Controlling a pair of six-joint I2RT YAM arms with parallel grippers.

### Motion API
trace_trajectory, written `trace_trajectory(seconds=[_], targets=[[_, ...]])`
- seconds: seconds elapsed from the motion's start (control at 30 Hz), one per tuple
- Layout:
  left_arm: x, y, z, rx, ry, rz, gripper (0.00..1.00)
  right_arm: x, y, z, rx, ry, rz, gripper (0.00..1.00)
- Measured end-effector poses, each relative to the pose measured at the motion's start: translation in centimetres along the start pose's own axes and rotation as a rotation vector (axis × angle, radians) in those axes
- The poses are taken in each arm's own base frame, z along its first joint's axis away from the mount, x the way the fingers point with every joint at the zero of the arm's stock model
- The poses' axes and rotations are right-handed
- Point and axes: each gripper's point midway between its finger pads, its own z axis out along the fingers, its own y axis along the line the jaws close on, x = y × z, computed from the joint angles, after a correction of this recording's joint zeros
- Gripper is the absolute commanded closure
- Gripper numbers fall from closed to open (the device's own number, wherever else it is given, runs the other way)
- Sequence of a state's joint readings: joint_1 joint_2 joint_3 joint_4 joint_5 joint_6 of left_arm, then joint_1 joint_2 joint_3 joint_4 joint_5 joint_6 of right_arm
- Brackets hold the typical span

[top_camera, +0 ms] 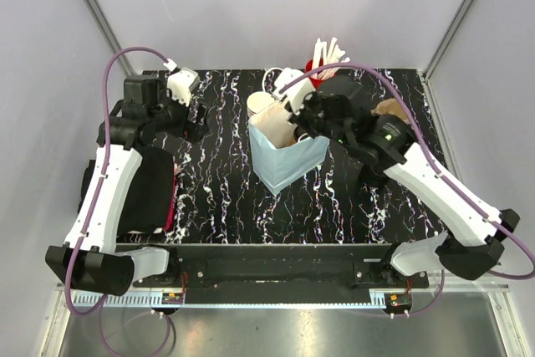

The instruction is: Pack the takeout coffee

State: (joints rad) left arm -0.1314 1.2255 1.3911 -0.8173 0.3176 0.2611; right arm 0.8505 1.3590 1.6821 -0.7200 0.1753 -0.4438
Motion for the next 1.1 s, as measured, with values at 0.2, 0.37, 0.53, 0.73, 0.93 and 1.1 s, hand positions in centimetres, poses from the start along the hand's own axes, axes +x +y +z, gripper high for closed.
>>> trace_trajectory(seconds=[0.2,0.37,0.53,0.73,0.93,1.1], targets=[[0.2,0.2,0.0,-0.005,0.002,-0.012,0.01,0.1,2.7,2.5,-0.028,0.023,-0.073,0.93],[0.3,0.1,0.0,0.002,0.001,-0.013,0.01,1.1,4.5,4.6,-0.036,0.056,-0.142,0.93],[0.2,0.0,0.0,0.005,-0.002,-0.013,0.01,2.6,5.3,6.0,-0.029,0.093,-0.195,0.93],[0.2,0.0,-0.1,0.007,-0.003,-0.015,0.01,4.0,5.8,6.6,-0.023,0.116,-0.233,0.84],[0.2,-0.1,0.0,0.008,-0.003,-0.022,0.01,4.4,6.4,6.7,-0.036,0.12,-0.257,0.66],[0.2,-0.1,0.0,0.011,-0.003,-0.025,0.01,3.4,6.3,6.0,-0.033,0.091,-0.251,0.55]])
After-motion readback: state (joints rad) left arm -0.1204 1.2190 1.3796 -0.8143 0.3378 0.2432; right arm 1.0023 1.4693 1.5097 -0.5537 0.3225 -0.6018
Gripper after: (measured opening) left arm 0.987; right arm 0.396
